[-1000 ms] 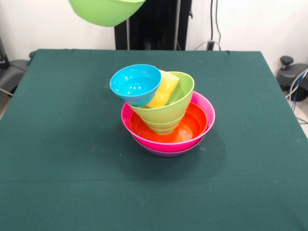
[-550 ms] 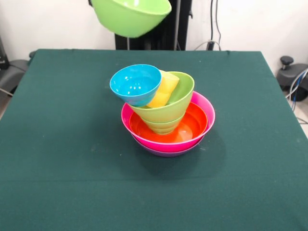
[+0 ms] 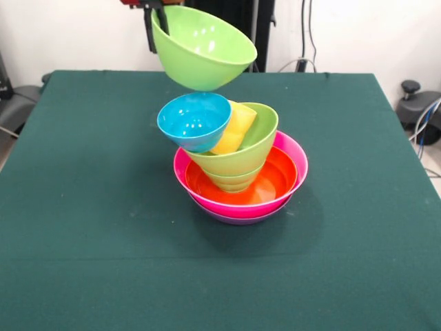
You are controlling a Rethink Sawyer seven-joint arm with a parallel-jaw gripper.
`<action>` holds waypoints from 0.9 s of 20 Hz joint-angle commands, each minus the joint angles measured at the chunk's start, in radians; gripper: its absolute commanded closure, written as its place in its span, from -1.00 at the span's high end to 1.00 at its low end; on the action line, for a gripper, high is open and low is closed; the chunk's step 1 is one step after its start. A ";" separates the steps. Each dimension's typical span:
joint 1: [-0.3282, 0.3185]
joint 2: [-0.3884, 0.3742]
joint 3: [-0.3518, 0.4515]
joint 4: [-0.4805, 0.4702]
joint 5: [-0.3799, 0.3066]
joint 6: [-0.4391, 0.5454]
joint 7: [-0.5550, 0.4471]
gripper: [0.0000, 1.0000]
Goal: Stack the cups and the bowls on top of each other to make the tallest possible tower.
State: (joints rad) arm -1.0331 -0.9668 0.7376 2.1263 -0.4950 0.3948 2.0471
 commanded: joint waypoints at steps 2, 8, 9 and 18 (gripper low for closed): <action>0.050 0.077 -0.086 -0.029 -0.058 -0.052 0.047 -1.00; 0.063 0.079 -0.105 -0.029 -0.057 -0.064 0.051 -1.00; 0.062 0.083 -0.108 -0.027 -0.059 -0.070 0.050 -1.00; 0.113 0.098 -0.171 -0.041 -0.082 -0.099 0.067 -1.00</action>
State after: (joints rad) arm -0.9924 -0.9007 0.6309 2.1243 -0.5026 0.3702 2.0471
